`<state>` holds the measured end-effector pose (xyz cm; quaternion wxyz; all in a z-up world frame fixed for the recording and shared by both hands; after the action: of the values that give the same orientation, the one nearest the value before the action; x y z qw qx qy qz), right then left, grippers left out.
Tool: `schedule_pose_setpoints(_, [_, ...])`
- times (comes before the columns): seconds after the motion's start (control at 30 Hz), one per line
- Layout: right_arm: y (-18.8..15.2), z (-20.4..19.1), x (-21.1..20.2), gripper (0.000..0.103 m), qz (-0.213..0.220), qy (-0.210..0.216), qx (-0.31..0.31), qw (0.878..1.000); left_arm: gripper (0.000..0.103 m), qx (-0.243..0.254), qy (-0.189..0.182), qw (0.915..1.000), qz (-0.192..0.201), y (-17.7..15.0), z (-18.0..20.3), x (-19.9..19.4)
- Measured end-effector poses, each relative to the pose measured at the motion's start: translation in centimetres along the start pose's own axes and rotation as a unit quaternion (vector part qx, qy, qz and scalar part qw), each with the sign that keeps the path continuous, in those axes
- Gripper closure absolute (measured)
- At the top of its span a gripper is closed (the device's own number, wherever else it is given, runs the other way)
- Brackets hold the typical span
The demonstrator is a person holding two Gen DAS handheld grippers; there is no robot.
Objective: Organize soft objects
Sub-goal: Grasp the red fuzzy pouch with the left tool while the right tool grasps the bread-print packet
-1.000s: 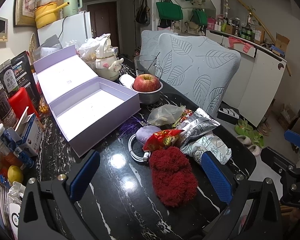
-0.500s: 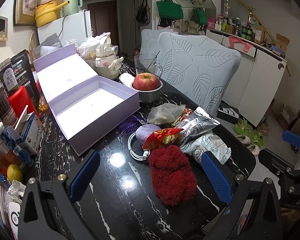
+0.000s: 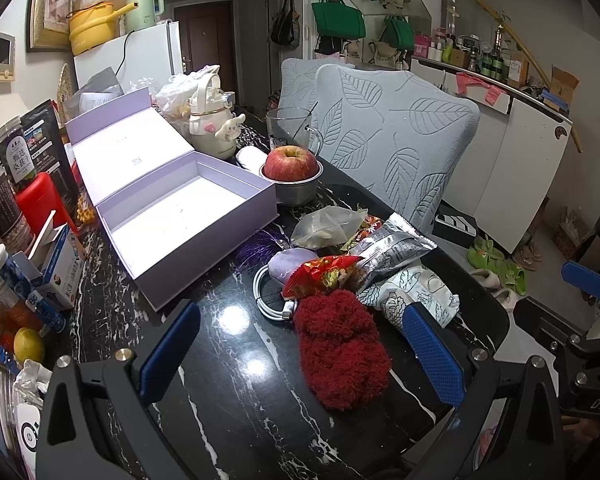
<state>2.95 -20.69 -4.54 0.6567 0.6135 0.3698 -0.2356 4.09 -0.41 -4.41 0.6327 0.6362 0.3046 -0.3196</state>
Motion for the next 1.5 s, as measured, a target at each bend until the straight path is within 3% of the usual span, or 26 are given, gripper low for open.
schedule_pose_setpoints(0.47, [-0.5,0.0,0.6,0.0,-0.007,0.021,-0.003,1.0,0.0,-0.003,-0.003,0.9999,-0.013,-0.7,0.2,0.7])
schedule_pose_setpoints(1.0, [-1.4,0.5,5.1,0.0,-0.047,0.071,-0.008,0.996,0.0,-0.012,-0.047,0.9957,-0.079,-2.5,1.0,6.6])
schedule_pose_setpoints(1.27, [-1.5,1.2,8.0,0.0,-0.073,0.097,-0.01,0.993,0.0,-0.009,-0.049,0.9931,-0.106,-2.9,1.7,9.5])
schedule_pose_setpoints(1.37, [-1.4,1.2,8.9,0.0,-0.081,0.11,-0.016,0.991,0.003,-0.007,-0.055,0.9921,-0.113,-3.0,2.1,10.3])
schedule_pose_setpoints(1.5, [-1.1,0.9,9.9,0.0,-0.086,0.116,-0.028,0.989,0.016,-0.007,-0.053,0.9908,-0.125,-3.1,2.0,11.2])
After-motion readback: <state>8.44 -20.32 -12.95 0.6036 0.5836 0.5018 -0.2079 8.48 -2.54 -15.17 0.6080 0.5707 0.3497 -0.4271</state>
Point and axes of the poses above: each gripper's, at about its wrist camera, not at the fingertips, and x roughly the way its jaws point, z to its right, y to its top, the point moved 6 cm from there along x, roughly the way its jaws point, and after that the axes turned 10 degrees about -z, right-handed, at the moved point
